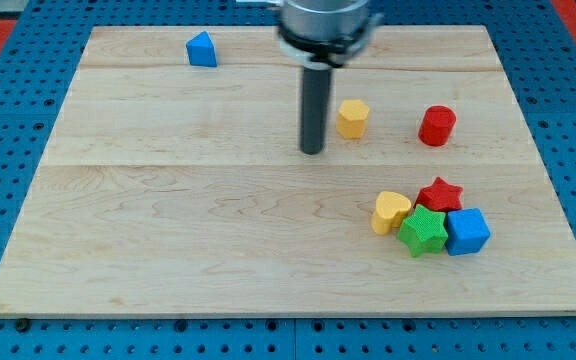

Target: Push yellow hexagon to the group of blocks

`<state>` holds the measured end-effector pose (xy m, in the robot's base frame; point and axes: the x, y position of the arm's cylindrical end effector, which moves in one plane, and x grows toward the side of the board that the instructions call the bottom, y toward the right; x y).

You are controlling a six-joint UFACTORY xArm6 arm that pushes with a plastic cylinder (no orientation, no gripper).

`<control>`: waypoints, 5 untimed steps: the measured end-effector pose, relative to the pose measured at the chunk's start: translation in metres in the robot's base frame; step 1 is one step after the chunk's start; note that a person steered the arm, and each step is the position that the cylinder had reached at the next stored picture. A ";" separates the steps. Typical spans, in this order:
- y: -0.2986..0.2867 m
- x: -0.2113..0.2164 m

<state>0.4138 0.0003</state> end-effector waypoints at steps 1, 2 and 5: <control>0.024 -0.055; 0.060 -0.087; 0.089 -0.012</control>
<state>0.4021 0.0889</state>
